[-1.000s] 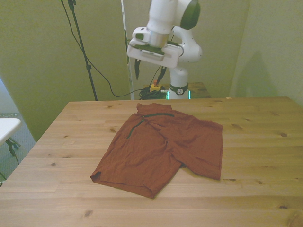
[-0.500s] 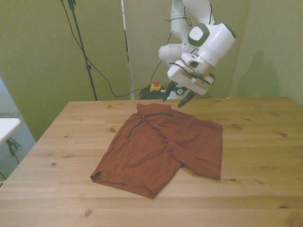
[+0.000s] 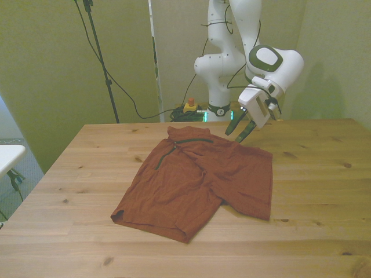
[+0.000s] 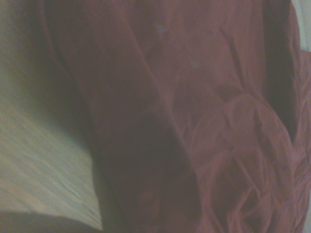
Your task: Fold the shorts
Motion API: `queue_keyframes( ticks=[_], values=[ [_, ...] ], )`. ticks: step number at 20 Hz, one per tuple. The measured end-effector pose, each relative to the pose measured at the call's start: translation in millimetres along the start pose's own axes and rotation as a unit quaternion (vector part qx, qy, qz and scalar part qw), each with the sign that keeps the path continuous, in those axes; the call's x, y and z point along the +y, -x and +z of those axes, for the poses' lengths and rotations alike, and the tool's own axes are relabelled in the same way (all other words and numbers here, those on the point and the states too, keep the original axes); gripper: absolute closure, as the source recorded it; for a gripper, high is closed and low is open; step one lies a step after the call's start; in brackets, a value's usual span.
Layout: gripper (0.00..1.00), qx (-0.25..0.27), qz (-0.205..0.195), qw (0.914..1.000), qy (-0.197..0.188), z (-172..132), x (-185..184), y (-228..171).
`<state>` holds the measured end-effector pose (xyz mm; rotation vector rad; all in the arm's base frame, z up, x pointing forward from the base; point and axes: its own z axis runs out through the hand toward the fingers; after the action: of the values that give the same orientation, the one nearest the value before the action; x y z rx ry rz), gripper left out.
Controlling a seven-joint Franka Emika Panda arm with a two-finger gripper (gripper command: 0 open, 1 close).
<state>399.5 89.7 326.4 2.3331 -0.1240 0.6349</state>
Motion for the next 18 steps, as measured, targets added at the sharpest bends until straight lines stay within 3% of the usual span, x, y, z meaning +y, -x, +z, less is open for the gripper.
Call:
queue_keyframes(
  ticks=[18],
  values=[
    [0.00,0.031,0.030,0.9978,-0.051,18.8,-25.6,-34.3]
  ],
)
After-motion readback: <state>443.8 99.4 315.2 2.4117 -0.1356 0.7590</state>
